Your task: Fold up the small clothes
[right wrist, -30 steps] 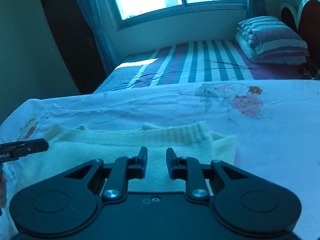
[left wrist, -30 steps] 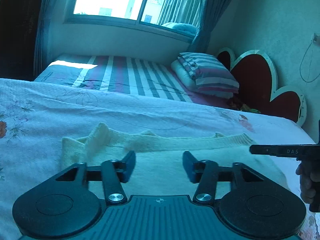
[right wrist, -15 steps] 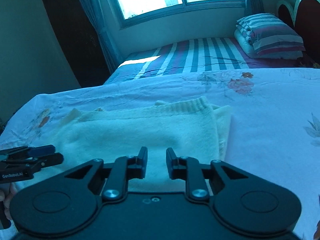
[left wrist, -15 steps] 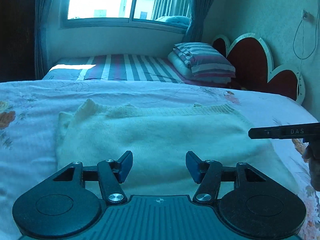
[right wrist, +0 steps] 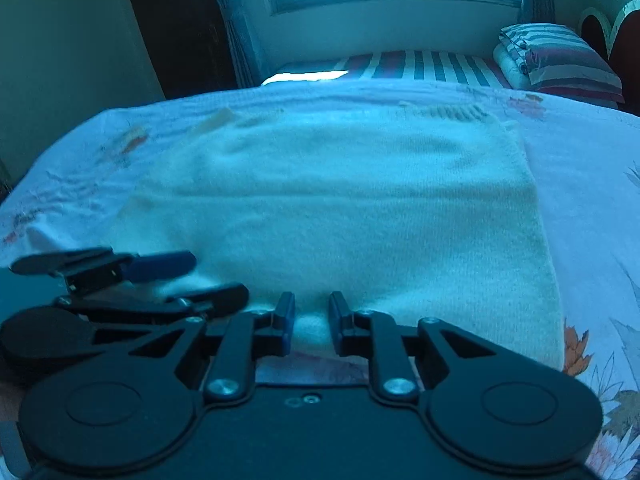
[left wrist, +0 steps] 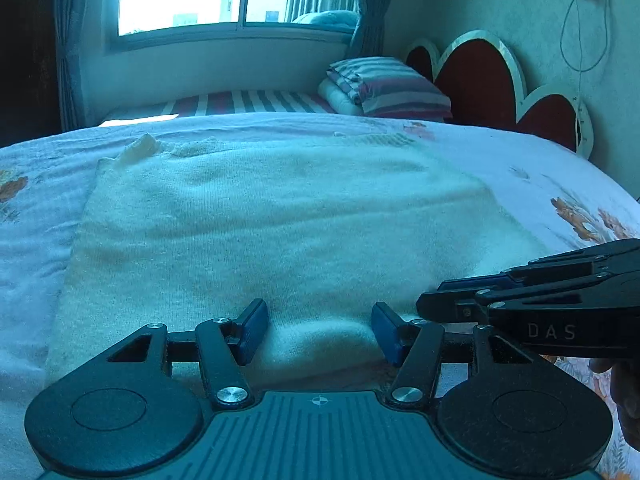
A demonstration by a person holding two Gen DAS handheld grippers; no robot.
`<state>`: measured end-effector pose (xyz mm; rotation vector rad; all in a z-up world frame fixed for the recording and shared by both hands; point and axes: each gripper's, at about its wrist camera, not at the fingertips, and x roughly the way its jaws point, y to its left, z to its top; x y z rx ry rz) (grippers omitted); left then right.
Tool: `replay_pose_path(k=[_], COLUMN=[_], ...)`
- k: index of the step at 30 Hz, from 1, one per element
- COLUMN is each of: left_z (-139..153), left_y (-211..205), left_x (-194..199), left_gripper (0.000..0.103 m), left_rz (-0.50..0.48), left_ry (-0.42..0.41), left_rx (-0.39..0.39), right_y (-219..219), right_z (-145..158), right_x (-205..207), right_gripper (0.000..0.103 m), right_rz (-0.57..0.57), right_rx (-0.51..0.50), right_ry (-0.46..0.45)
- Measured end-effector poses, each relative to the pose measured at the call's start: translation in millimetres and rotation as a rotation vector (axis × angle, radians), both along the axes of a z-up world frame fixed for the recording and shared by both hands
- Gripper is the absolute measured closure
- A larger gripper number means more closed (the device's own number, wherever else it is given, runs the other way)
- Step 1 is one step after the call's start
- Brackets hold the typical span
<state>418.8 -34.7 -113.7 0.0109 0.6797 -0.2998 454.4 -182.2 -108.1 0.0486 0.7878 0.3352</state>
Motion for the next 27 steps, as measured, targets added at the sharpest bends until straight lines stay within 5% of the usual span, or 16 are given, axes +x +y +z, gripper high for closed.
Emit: replay_pose_path(k=[5,12,18,20,24,27], left_z=[25.1,3.9,0.2,-0.6,12.3,20.2], left_y=[17.4,23.4,67.3,72.7,70.6,72.6], left_x=[-8.3,-6.5,-20.5,-19.8,-12.2,9.2], left_gripper=[0.045,0.045,0.045,0.045,0.045,0.045], left_rz=[0.051,0.113,0.203,0.204,0.227,0.225], left_ry=[-0.029,0.017,0.007,0.007,-0.028,-0.057], left_rx=[-0.031,0.009,0.015,0.025,0.017,0.027], right_y=[-8.1,9.3,-44.0,-69.2,-70.8,-62.4], right_z=[27.1,2.1,1.9,-1.4,12.3,20.6], right_x=[-17.3,-10.9,-26.6,-30.9,-24.9,-2.6], right_gripper=[0.078,0.082,0.085,0.091,0.077,0.077], right_rz=[-0.035,-0.037,-0.199,-0.222,-0.235,-0.203], right_rx=[0.042,-0.018,-0.077,-0.028,0.004,-0.019], right_ry=[-0.07,-0.026,-0.055,-0.047,-0.078,-0.12])
